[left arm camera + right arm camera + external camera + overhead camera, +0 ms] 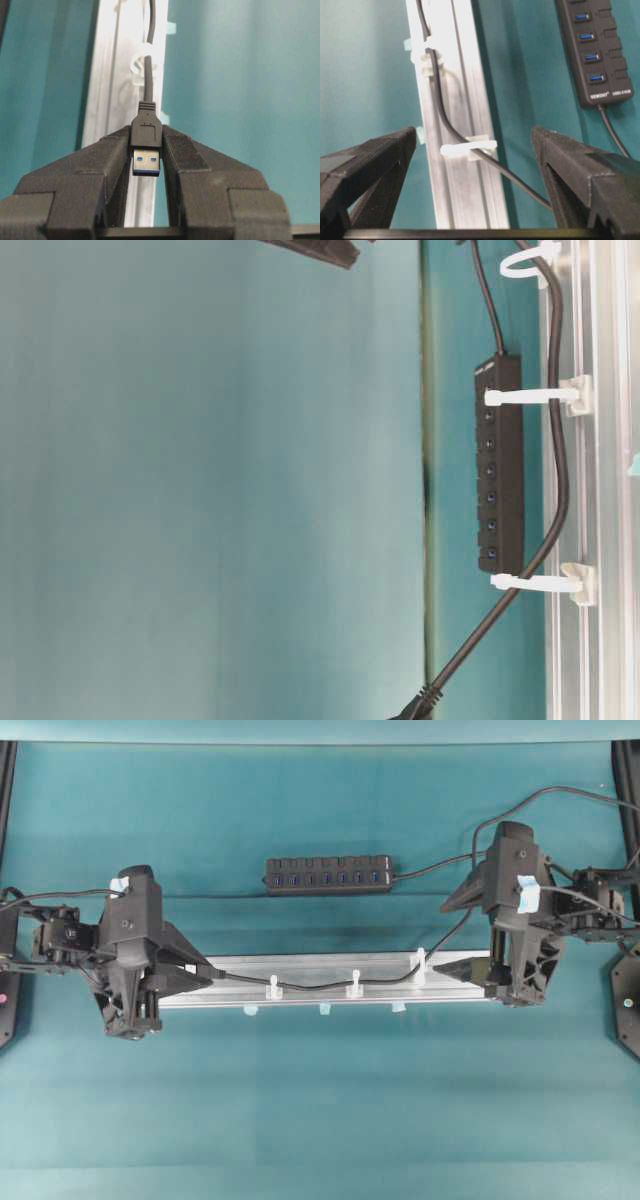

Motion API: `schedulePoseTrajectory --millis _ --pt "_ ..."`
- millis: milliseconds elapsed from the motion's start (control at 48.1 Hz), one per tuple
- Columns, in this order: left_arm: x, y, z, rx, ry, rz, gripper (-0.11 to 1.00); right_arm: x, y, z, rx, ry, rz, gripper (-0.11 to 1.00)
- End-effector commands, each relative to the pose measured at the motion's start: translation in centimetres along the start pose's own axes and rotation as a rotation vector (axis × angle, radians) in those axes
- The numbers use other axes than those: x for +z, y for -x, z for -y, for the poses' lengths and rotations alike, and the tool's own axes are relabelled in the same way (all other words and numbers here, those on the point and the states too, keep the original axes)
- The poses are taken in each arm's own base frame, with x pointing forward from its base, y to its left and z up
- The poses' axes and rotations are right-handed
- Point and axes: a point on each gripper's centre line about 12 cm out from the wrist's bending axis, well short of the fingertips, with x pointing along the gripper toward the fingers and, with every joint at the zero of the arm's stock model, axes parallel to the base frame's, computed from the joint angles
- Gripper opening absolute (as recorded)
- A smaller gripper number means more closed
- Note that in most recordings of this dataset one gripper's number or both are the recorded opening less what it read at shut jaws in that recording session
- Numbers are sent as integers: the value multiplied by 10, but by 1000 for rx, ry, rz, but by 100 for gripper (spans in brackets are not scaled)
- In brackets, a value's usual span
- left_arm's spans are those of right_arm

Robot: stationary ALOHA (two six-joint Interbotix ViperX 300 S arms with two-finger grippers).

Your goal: Pass the USB cable through three rings with both arms.

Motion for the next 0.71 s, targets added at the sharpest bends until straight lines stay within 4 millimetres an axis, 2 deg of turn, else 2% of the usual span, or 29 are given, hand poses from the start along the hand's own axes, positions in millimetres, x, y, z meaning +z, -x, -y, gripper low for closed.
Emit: schedulePoseTrajectory --millis 0,686 --pt "11 2 0 -1 -4 32 22 6 3 1 -2 -11 28 91" --pt "11 2 -1 1 -5 37 22 6 1 1 -2 -13 32 91"
